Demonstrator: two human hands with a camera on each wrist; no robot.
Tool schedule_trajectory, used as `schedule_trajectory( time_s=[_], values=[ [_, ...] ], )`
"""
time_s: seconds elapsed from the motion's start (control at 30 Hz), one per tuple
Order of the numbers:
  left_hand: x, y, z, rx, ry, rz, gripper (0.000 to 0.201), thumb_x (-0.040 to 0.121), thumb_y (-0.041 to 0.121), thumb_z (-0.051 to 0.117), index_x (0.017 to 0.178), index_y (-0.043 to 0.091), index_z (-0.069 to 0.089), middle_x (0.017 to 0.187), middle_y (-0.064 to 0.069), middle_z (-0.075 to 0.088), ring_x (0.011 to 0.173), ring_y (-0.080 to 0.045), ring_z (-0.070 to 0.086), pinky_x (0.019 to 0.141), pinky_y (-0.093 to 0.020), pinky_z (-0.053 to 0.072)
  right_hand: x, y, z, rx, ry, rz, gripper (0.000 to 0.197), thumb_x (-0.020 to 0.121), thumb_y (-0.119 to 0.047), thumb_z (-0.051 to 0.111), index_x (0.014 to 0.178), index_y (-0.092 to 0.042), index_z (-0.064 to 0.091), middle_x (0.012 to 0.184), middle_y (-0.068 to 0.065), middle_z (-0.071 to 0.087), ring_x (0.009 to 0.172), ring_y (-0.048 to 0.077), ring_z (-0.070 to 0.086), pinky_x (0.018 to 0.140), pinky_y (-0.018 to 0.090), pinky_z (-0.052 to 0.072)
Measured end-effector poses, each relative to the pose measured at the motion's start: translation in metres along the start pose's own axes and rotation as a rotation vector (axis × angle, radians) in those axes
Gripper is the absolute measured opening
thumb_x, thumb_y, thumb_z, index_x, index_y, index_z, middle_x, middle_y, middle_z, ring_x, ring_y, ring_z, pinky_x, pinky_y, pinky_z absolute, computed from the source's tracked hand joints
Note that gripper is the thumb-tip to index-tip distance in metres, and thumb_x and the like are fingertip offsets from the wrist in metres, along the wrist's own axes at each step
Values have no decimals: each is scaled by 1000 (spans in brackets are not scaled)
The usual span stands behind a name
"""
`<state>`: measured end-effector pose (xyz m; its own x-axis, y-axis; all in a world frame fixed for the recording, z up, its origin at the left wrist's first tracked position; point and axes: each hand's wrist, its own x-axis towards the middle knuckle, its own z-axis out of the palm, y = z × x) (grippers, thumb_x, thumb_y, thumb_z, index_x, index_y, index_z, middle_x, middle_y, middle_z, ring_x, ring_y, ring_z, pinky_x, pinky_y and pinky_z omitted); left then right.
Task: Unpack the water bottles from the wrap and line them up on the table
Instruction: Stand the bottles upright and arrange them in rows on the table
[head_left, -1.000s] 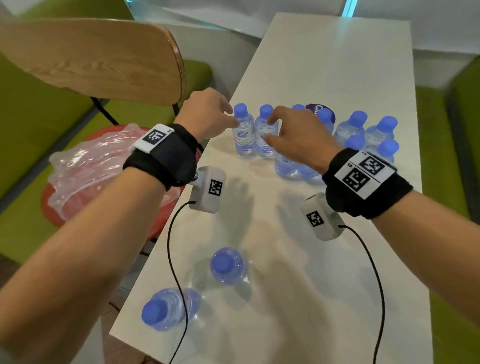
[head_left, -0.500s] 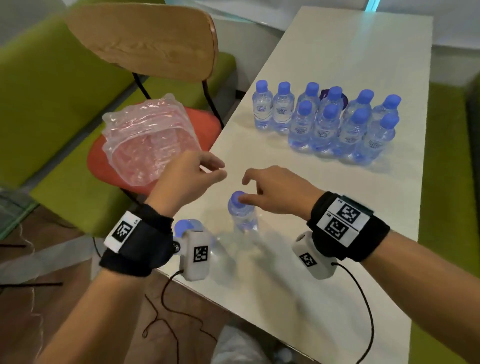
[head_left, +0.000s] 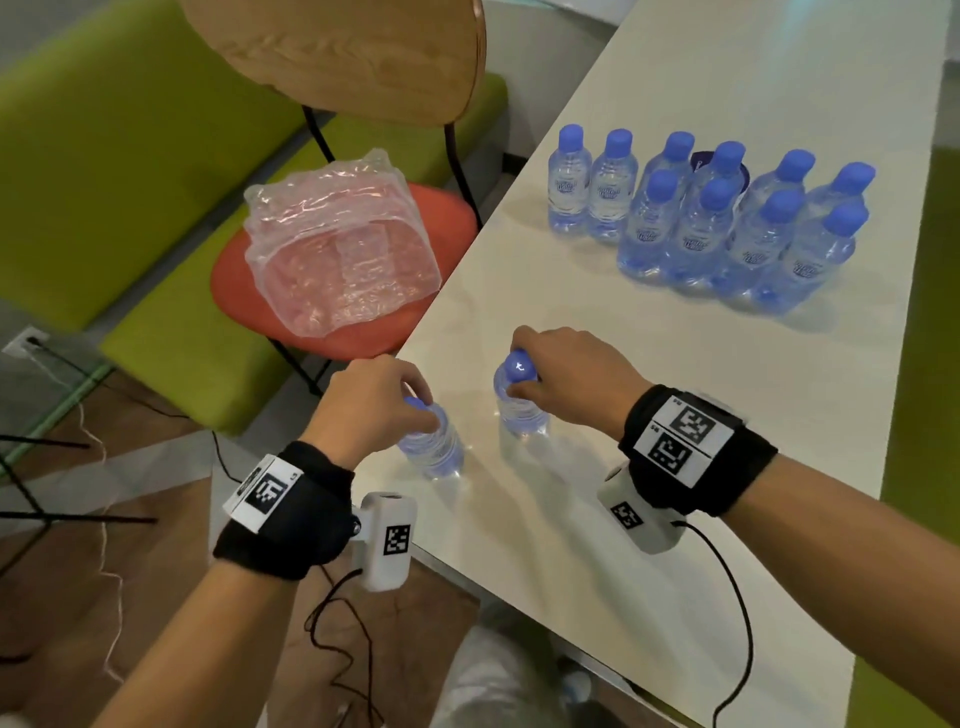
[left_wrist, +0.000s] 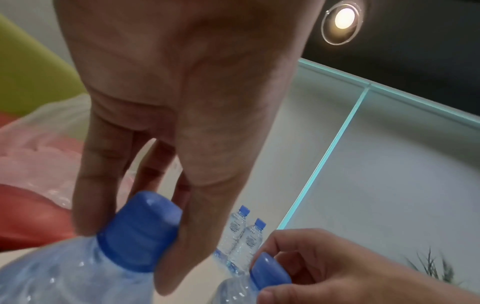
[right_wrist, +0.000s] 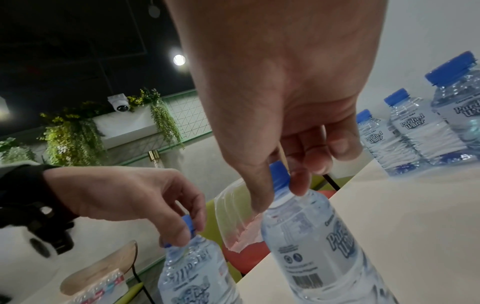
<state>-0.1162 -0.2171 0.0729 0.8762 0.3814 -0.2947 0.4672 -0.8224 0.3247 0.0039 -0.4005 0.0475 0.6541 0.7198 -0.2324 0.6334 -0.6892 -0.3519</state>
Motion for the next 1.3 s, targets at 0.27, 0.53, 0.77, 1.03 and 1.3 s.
schedule_trajectory(
  time_s=[0.27, 0.53, 0.77, 1.03, 1.3],
  values=[
    [52, 42, -3, -39, -28, 59, 11, 68, 32, 74, 71, 21, 73, 60, 7, 66, 66, -16, 63, 53, -22, 39, 0, 29, -18, 64, 59, 102, 36, 91, -38, 60, 119, -17, 52, 106, 9, 64, 93, 32, 59, 71, 35, 43],
    [110, 99, -2, -124, -2, 125, 15, 67, 27, 73, 72, 13, 73, 56, 4, 66, 64, -18, 71, 69, -29, 59, 12, 62, -36, 50, 137, 202, 34, 90, -32, 62, 117, -13, 53, 106, 13, 65, 95, 34, 60, 74, 38, 46],
    [125, 112, 13, -141, 51, 153, 31, 70, 44, 76, 86, 19, 72, 79, 4, 67, 81, -19, 63, 66, -25, 40, 16, 75, -37, 82, 166, 245, 38, 89, -35, 63, 119, -14, 55, 109, 11, 64, 99, 33, 59, 74, 36, 45],
    [120, 105, 19, -125, 102, 197, 32, 73, 40, 77, 94, 18, 71, 84, 3, 62, 80, -20, 56, 66, -24, 33, 17, 75, -37, 72, 195, 241, 35, 89, -38, 61, 116, -17, 59, 105, 11, 66, 97, 33, 59, 75, 37, 45],
    [114, 104, 12, -37, 77, 287, 34, 74, 23, 77, 108, 25, 75, 109, 0, 72, 106, -24, 59, 79, -23, 33, 18, 72, -39, 42, 141, 206, 36, 90, -31, 61, 126, -27, 59, 109, 12, 59, 105, 33, 57, 85, 37, 44]
  ],
)
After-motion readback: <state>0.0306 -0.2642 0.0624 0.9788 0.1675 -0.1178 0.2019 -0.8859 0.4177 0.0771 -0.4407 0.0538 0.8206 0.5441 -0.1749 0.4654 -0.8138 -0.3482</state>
